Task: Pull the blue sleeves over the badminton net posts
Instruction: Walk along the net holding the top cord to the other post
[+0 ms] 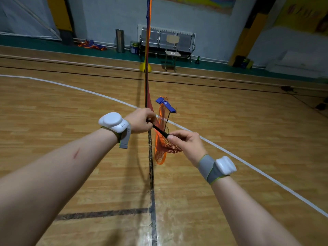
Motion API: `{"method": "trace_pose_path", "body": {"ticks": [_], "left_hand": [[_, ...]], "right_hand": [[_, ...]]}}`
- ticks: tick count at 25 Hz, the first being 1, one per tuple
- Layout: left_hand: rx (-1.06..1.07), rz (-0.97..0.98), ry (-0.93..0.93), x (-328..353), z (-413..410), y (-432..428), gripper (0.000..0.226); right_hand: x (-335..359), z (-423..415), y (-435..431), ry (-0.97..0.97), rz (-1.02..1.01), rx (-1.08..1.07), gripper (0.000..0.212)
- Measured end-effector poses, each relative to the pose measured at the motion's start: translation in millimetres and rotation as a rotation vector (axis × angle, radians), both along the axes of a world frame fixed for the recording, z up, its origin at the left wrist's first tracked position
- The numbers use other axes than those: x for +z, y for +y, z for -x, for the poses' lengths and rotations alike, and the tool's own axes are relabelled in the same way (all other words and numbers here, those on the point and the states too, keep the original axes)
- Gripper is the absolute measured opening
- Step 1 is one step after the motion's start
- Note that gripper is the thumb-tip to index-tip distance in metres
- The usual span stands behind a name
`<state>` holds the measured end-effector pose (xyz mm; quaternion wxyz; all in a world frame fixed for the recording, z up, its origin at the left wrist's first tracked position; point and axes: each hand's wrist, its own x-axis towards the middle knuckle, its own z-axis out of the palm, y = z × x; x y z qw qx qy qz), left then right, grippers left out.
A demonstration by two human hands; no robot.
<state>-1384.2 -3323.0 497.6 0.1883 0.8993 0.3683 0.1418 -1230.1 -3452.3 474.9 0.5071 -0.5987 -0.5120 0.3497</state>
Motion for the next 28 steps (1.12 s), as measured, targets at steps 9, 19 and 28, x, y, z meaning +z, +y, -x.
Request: {"method": "trace_pose_path", "body": {"ticks": [9,19,28], "left_hand": [[-0.189,-0.052,-0.006,-14.0,-4.1,-50.1,0.032],[-0.131,-0.065,0.065,1.9,18.6,-64.4,0.009],[-0.021,-0.106,0.033,26.2,41.1,-66.3,0.006]], "right_hand": [[-13.2,8.7,-36.8,-0.063,0.005,-0.005,0.015],[-31.1,12.4,-29.9,-0.231,0.102,0.044,0.011],[-48.7,7.8,-34.7,-0.135,0.127,0.083,0.020]]}}
